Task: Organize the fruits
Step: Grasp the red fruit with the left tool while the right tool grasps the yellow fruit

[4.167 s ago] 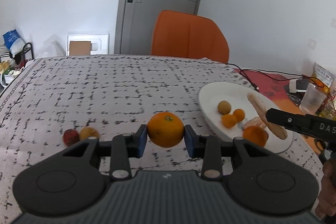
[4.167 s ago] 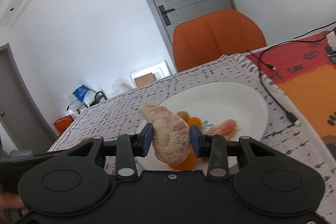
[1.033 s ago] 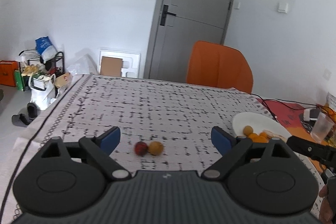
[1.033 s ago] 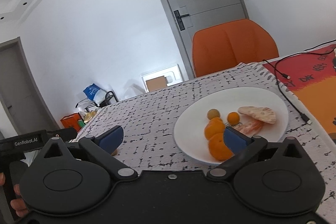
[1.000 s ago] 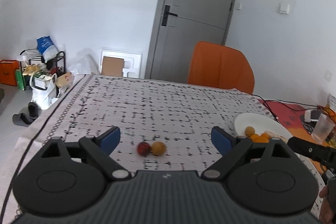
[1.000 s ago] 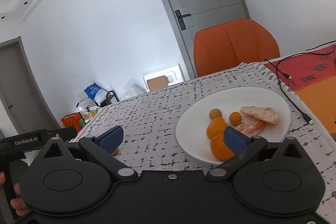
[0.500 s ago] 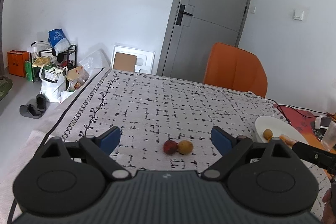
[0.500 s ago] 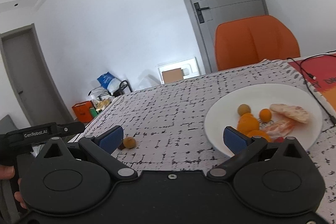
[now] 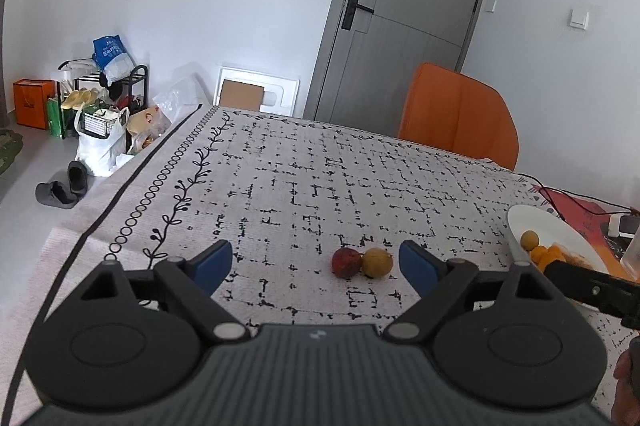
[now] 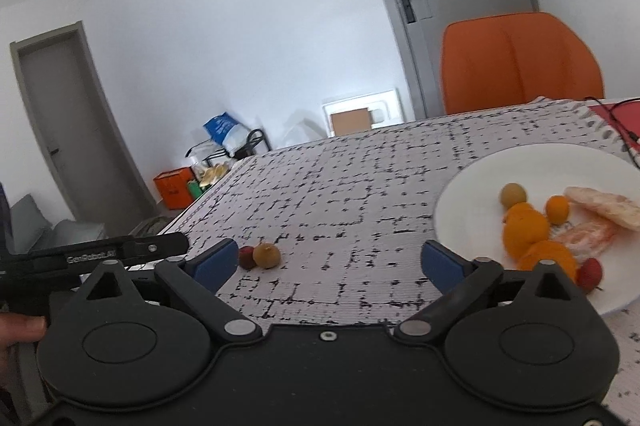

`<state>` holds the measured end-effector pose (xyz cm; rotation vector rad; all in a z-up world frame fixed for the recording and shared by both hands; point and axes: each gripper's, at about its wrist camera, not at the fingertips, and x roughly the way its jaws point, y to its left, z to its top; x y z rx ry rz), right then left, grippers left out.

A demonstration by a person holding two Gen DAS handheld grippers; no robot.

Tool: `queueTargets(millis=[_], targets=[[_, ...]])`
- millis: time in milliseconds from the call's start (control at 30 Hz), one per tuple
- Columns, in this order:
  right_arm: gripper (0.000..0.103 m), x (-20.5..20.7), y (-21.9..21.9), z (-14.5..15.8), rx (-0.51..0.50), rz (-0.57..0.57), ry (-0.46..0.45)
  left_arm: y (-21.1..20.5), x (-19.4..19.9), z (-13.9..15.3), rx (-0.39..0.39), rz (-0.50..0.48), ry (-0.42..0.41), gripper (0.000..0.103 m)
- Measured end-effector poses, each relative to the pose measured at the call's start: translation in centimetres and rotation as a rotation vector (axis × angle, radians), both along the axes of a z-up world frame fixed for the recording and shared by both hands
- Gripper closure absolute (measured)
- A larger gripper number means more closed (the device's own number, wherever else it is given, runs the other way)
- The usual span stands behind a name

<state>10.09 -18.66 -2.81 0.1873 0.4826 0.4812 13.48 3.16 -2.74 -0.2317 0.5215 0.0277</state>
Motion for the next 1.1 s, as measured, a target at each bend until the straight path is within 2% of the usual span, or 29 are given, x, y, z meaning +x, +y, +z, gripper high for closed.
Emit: queueTargets(millis=[200,400,800,933,1033,1100], targets=[[0.024,1.1,1.2,-0.3,-0.018,0.034,0.028,-0.3,1.2,-0.9,-0.006,-0.028,0.024,0.031],[0.036,2.3,2.2,-0.9,-0.038,0.062,0.054,-0.2,2.5,-1.9,-0.016,-0.043,0.053,0.040],[0.047,4.5,2.9,-1.6,-0.049,0.077,0.101,-0.5,4.8,-3.0,-0.034,-0.056,0.101,0.051],[0.047,5.1,3.1,-1.7,-0.050,0.085,0.112,-0.8,5.5,-3.3,-0.029,-0.069,0.122,0.054],[0.048,5.5,3.5,-1.8,-0.057,0.095,0.119,-0.7,5.9,-3.4,-0.041,-0.072,0.124,0.064],[0.048,5.8,3.8,-1.8,-0.058,0.102,0.124,-0.6,6.1,-3.4,-0.063,-0.090,0.134,0.082]])
